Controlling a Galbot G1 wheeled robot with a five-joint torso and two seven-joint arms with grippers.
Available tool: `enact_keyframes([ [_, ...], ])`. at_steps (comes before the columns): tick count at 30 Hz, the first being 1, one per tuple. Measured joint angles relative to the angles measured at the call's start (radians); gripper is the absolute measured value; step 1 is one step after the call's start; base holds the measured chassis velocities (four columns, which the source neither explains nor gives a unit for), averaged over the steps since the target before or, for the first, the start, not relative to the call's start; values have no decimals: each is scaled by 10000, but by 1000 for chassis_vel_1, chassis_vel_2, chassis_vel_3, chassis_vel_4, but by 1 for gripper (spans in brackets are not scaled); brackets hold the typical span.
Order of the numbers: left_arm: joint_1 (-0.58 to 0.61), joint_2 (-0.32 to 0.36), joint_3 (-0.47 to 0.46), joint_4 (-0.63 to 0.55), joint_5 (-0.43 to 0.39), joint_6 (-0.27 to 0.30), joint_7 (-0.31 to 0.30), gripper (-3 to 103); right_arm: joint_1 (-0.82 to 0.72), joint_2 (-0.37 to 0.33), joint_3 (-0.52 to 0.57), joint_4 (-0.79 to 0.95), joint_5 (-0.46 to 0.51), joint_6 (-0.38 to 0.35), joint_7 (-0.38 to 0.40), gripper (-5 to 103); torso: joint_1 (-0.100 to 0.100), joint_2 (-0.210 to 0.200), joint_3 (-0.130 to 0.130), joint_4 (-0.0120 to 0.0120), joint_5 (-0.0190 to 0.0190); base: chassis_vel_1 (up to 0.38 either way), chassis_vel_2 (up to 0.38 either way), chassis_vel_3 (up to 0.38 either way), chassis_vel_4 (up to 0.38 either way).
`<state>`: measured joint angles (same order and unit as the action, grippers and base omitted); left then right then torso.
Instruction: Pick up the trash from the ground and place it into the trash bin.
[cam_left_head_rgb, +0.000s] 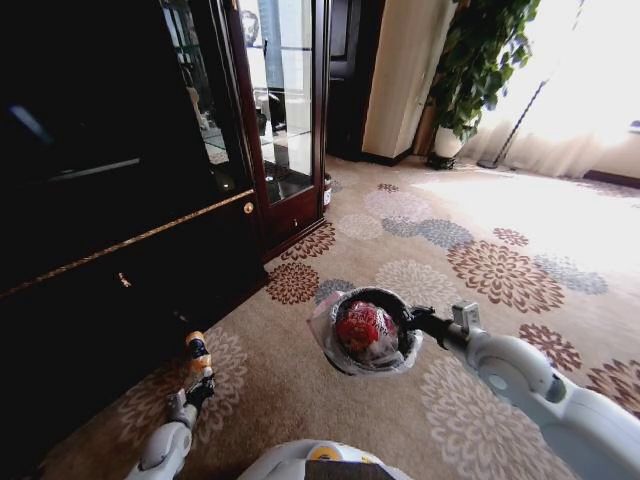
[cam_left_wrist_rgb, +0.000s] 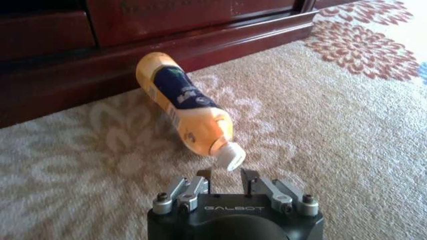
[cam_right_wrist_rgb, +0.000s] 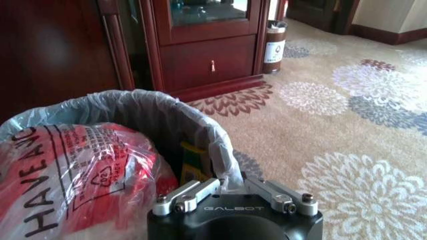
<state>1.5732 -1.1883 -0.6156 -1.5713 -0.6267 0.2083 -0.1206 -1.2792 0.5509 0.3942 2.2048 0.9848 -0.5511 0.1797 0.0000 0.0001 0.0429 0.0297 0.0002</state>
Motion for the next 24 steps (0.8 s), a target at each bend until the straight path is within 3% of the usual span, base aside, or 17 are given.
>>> enact_keyframes([
  [1, 55, -14, -16, -185, -153, 143, -242, 34, 4, 1, 0, -18, 1, 1, -9, 1, 0, 0, 0, 0, -1, 0, 0, 0, 0],
  [2, 123, -29, -71, -671, -733, 451, -1145, 39, 12, 11, 0, -74, -9, 10, -36, 1, 0, 0, 0, -1, -1, 0, 0, 0, 0],
  [3, 123, -29, -71, -671, -733, 451, -1145, 39, 12, 11, 0, -74, -9, 10, -36, 1, 0, 0, 0, -1, -1, 0, 0, 0, 0],
  [5, -42, -23, -136, -1038, -1690, 775, -2324, 49, 66, 59, -51, -171, -55, 19, -104, 1, 0, 1, 0, -3, 3, 0, 0, 0, 0],
  [8, -469, 52, -178, -893, -2132, 841, -2973, 60, 245, 88, -316, -252, -87, 36, -123, 1, 0, 0, 0, -4, -2, 0, 0, 0, 0],
  [13, -1640, 553, -129, 221, -2501, 730, -2861, 82, 703, -5, -850, -407, -76, 36, -164, 1, 0, 0, 0, 1, 1, 0, 0, 0, 0],
  [15, -1876, 618, -71, 446, -2524, 701, -2835, 82, 783, -49, -921, -430, -64, 36, -174, 1, 0, 0, 1, -2, 0, 0, 0, 0, 0],
  [18, -2790, 825, 179, 1151, -2741, 720, -2737, 97, 1174, -288, -1232, -532, 56, 36, -177, 1, 0, 0, 1, -5, -2, 0, 0, 0, 0],
  [24, -3933, 778, 646, 1851, -3512, 1046, -3533, 100, 1708, -492, -1671, -689, 208, 32, -176, 1, 0, 0, 1, 2, -2, 0, 0, 0, 0],
])
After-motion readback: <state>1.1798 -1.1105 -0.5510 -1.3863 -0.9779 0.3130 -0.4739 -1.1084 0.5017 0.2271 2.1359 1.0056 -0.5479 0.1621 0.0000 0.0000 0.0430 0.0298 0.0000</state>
